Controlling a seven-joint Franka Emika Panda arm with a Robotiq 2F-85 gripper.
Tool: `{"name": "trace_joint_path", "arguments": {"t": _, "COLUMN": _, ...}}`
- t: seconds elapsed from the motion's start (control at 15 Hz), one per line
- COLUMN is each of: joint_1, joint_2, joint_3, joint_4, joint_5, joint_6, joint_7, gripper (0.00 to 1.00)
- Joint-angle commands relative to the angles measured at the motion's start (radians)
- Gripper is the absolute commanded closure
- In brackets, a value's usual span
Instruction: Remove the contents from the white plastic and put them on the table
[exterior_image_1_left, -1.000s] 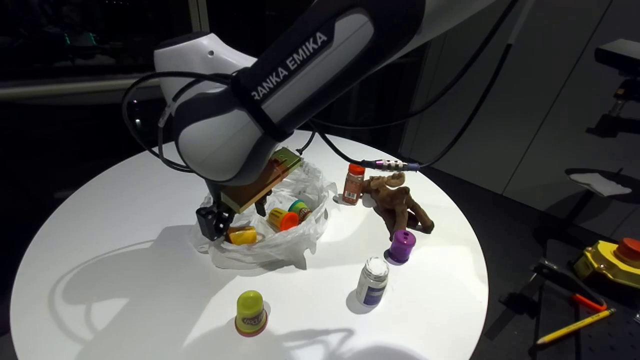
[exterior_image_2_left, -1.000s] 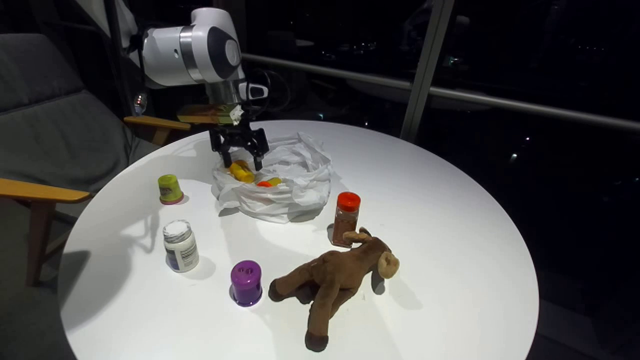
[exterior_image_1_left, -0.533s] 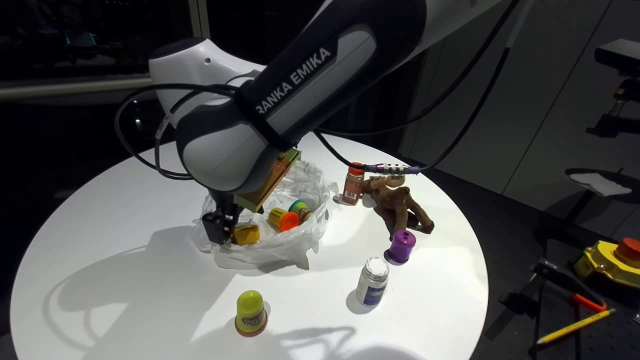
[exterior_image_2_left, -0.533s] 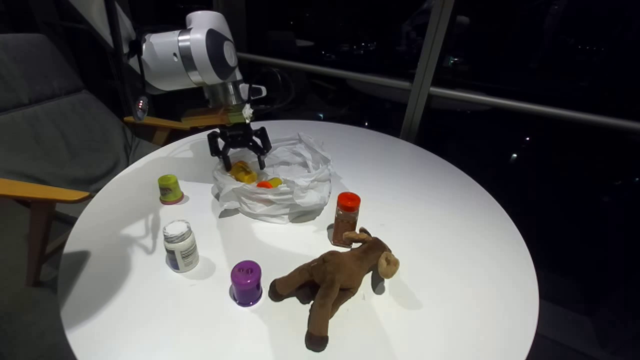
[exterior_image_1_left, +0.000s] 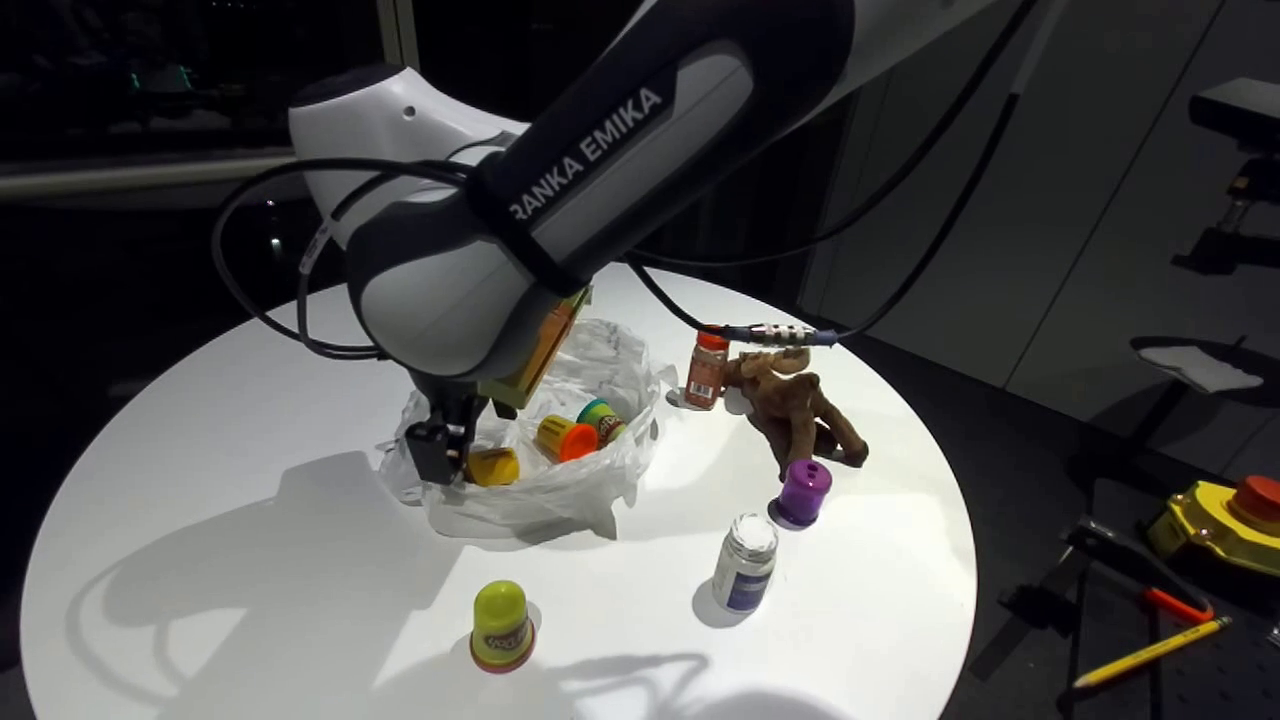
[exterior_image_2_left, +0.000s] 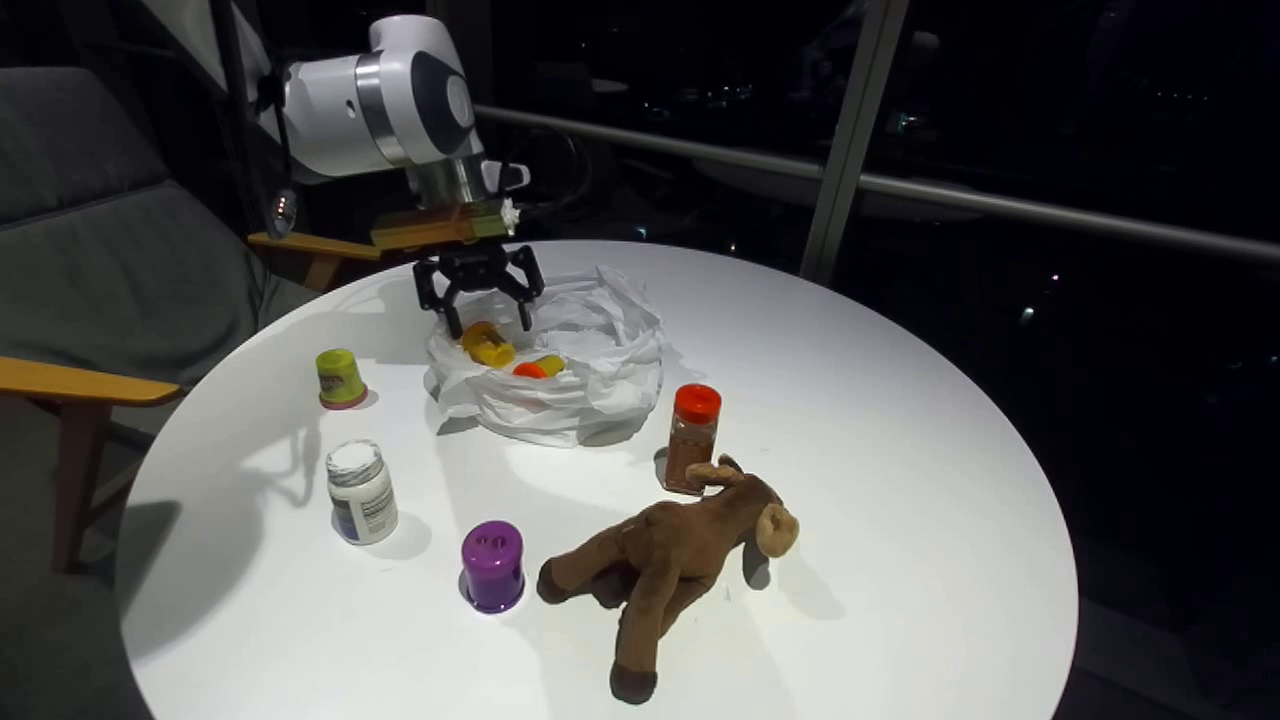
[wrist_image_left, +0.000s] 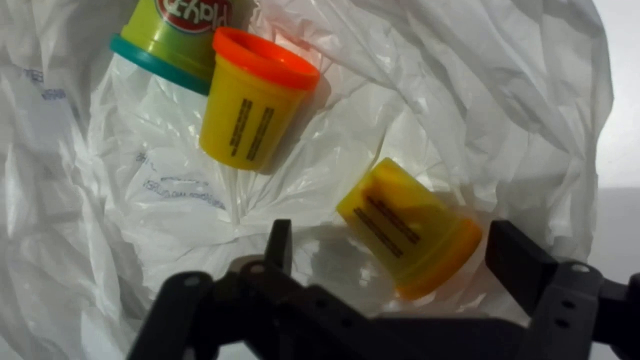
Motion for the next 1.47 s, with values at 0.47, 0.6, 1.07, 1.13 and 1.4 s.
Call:
{"name": "trace_joint_path", "arguments": {"t": 0.47, "joint_1": -0.086, "joint_2": -0.034, "joint_3": 0.073, "joint_4": -0.024, "joint_5": 0.009, "joint_6": 0.001, "joint_7": -0.219, "gripper": 0.0}}
{"name": "trace_joint_path", "arguments": {"t": 0.6, "joint_1": -0.093, "joint_2": -0.03, "joint_3": 0.09, "joint_4": -0.027, "joint_5": 0.01, "joint_6": -0.003, "joint_7": -0.257, "gripper": 0.0}}
{"name": "trace_joint_path", "arguments": {"t": 1.07, "joint_1": -0.082, "joint_2": -0.007, "joint_3": 0.098, "joint_4": -0.022, "joint_5": -0.01, "joint_6": 0.002, "joint_7": -0.324, "gripper": 0.0}}
{"name": "trace_joint_path", "arguments": {"t": 1.13, "joint_1": -0.082, "joint_2": -0.001, "joint_3": 0.096, "joint_4": -0.016, "joint_5": -0.012, "joint_6": 0.001, "joint_7": -0.327, "gripper": 0.0}}
{"name": "trace_joint_path", "arguments": {"t": 1.4, "joint_1": -0.08, "joint_2": 0.034, "joint_3": 0.09, "joint_4": 0.028, "joint_5": -0.011, "joint_6": -0.018, "joint_7": -0.329, "gripper": 0.04}}
